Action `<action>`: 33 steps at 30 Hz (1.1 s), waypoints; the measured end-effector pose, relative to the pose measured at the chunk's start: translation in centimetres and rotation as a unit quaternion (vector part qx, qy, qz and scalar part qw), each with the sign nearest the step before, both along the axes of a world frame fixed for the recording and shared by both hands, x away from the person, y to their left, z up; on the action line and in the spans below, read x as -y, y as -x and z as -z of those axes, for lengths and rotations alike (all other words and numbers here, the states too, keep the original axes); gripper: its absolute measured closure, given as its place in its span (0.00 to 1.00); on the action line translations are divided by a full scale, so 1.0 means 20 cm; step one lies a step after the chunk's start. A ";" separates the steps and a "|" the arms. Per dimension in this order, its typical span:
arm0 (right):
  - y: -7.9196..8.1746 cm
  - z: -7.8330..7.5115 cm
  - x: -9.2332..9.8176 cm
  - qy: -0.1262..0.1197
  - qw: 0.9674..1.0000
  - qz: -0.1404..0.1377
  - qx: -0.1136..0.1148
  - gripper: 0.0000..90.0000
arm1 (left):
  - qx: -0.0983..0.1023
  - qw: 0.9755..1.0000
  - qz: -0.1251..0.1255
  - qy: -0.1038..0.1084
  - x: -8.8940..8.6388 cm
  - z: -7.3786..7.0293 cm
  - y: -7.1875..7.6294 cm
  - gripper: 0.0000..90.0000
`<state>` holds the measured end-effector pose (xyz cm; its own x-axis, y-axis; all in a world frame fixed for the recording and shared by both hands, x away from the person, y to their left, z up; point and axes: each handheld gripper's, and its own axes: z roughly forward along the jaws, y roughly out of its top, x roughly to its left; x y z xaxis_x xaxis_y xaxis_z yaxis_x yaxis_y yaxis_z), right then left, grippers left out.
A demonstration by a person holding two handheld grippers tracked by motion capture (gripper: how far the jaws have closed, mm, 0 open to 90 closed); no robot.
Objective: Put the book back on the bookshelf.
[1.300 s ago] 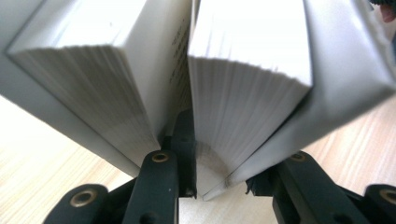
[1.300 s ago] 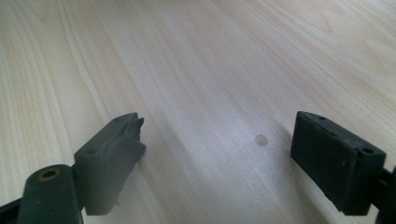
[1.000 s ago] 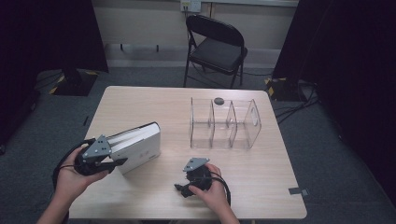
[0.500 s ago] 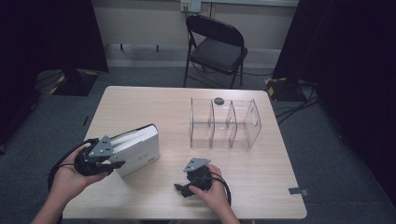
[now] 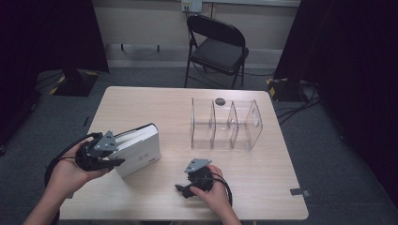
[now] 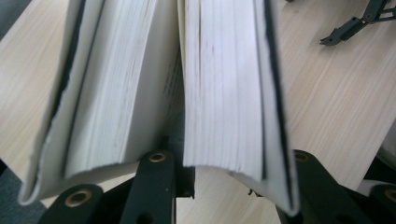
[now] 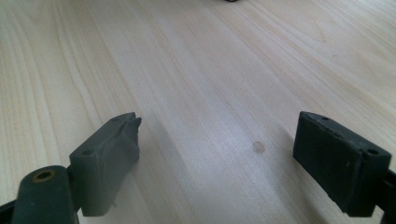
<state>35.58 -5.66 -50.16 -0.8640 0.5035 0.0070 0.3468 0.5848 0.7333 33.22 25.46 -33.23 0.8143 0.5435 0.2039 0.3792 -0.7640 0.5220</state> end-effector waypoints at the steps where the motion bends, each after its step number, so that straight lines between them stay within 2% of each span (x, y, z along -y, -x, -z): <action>1: 0.00 0.00 0.00 0.000 1.000 0.000 0.000 0.15 | 0.000 1.000 0.000 0.000 0.00 0.00 0.00 0.74; 4: 0.00 0.00 0.00 0.000 1.000 0.000 0.000 0.15 | 0.003 1.000 0.011 -0.003 0.01 -0.04 0.00 0.73; 5: 0.00 0.00 0.00 0.000 1.000 0.000 0.000 0.15 | 0.001 1.000 0.015 -0.011 0.02 -0.06 -0.01 0.73; 6: 0.00 0.00 0.00 0.000 1.000 0.000 0.000 0.15 | -0.012 1.000 0.016 -0.023 0.04 -0.08 -0.03 0.73; 9: 0.00 0.00 0.00 0.000 1.000 0.000 0.000 0.15 | -0.020 0.999 0.015 -0.033 0.05 -0.09 -0.05 0.72; 10: 0.00 0.00 0.00 0.000 1.000 0.000 0.001 0.15 | -0.024 0.998 0.012 -0.058 0.07 -0.10 -0.06 0.72; 13: 0.00 0.00 0.00 0.000 1.000 0.001 0.000 0.15 | -0.031 0.997 0.010 -0.064 0.08 -0.11 -0.07 0.72; 16: 0.00 0.00 0.00 0.000 1.000 0.001 0.000 0.15 | -0.041 0.997 0.010 -0.061 0.10 -0.11 -0.08 0.74; 19: 0.00 0.00 0.00 0.000 1.000 0.001 0.000 0.15 | -0.052 0.996 0.010 -0.069 0.11 -0.11 -0.09 0.74; 21: 0.00 0.00 0.00 0.000 1.000 0.001 0.000 0.15 | -0.051 0.994 0.013 -0.092 0.12 -0.12 -0.09 0.74; 22: 0.00 0.00 0.00 0.000 1.000 0.001 0.000 0.15 | -0.054 0.994 0.014 -0.096 0.13 -0.12 -0.09 0.74; 26: 0.00 0.00 0.00 0.000 1.000 0.001 0.000 0.15 | -0.058 0.995 0.012 -0.083 0.12 -0.12 -0.09 0.74; 33: 0.00 0.00 0.00 0.000 1.000 0.001 0.000 0.15 | -0.064 0.995 0.008 -0.081 0.12 -0.12 -0.09 0.76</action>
<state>35.61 -5.62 -50.17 -0.8629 0.5053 0.0073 0.3480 0.5837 0.7336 35.10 23.15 -30.80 0.8479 0.4978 0.1825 0.4208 -0.8412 0.3395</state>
